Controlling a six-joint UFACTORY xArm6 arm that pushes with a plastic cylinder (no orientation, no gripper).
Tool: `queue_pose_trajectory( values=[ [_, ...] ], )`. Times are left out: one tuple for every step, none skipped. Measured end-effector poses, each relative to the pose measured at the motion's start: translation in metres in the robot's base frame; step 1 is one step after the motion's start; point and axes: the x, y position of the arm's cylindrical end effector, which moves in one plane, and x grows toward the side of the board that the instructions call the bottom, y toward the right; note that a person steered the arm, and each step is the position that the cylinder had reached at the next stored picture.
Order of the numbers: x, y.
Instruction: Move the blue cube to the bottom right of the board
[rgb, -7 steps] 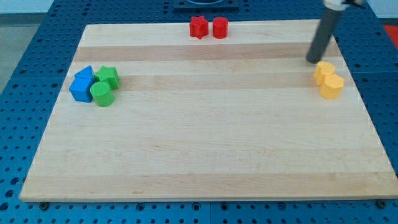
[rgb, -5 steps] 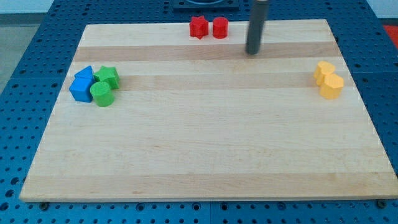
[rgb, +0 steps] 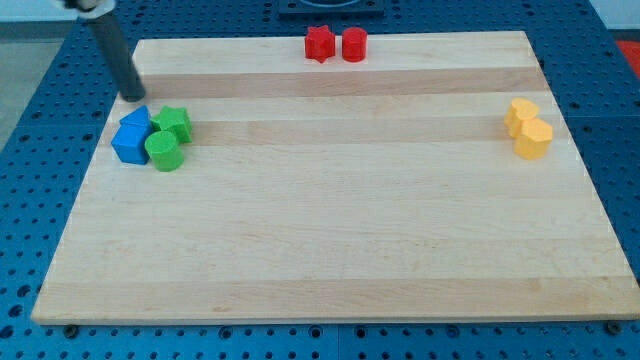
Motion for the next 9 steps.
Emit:
queue_pose_trajectory(
  values=[
    [0.031, -0.011],
    [0.044, -0.01],
    [0.045, 0.019],
    [0.055, 0.039],
    [0.087, 0.043],
    [0.106, 0.043],
    [0.107, 0.043],
    [0.132, 0.043],
    [0.15, 0.041]
  ],
)
